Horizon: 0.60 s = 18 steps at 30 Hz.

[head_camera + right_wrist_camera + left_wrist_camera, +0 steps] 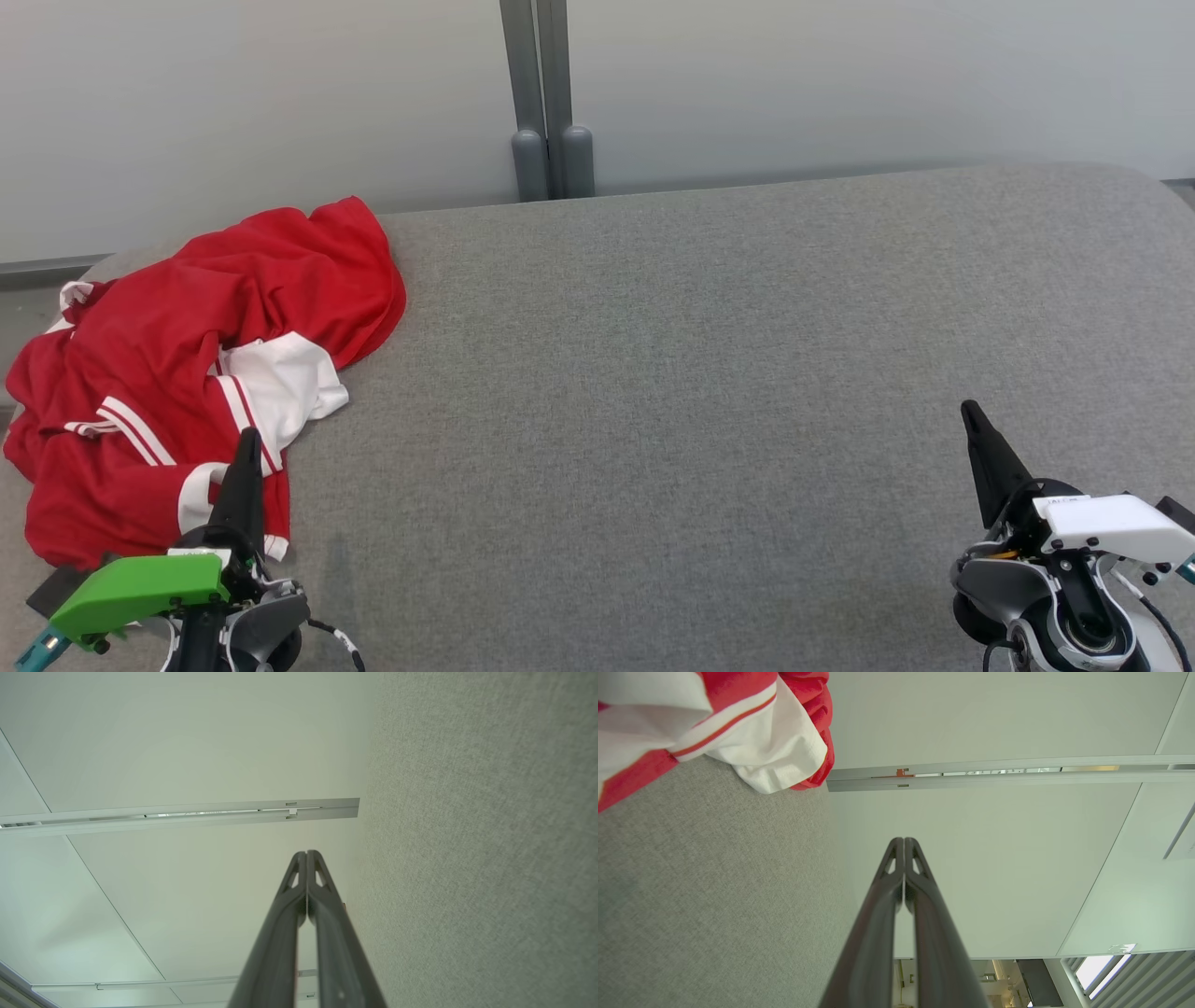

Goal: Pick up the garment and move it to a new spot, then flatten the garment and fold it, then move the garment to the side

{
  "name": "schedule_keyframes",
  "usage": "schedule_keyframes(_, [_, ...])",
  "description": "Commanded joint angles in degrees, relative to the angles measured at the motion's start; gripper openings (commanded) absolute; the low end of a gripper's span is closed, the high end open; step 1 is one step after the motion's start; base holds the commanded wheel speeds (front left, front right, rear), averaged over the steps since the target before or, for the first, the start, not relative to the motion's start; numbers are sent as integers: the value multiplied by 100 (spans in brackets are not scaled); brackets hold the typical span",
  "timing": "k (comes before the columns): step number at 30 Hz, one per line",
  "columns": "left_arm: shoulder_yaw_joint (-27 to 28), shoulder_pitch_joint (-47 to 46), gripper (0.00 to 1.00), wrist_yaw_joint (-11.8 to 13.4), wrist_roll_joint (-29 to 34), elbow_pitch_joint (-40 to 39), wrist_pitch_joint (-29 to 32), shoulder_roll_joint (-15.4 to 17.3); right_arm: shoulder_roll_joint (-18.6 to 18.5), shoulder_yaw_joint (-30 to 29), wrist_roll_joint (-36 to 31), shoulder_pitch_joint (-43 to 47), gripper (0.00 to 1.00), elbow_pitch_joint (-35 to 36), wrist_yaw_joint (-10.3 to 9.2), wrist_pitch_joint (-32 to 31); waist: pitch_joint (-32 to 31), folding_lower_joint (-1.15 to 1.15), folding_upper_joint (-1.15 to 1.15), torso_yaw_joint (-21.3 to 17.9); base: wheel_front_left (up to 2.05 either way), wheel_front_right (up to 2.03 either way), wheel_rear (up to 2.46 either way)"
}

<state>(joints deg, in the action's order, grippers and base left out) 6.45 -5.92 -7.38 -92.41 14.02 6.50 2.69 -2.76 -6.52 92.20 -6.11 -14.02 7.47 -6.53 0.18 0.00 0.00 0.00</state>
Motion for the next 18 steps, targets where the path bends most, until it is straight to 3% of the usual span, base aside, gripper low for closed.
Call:
schedule_keyframes(1, [16, -80, 0, -30, 4, 4, 21, 44, -27, 6, 43, -34, 0, -7, 5, -15, 0, 0, 0, 0, 0, 0, 0])
schedule_keyframes(18, [16, -80, 0, -30, 4, 4, 21, 44, -27, 6, 43, -34, 0, -7, 5, -15, 0, 0, 0, 0, 0, 0, 0])
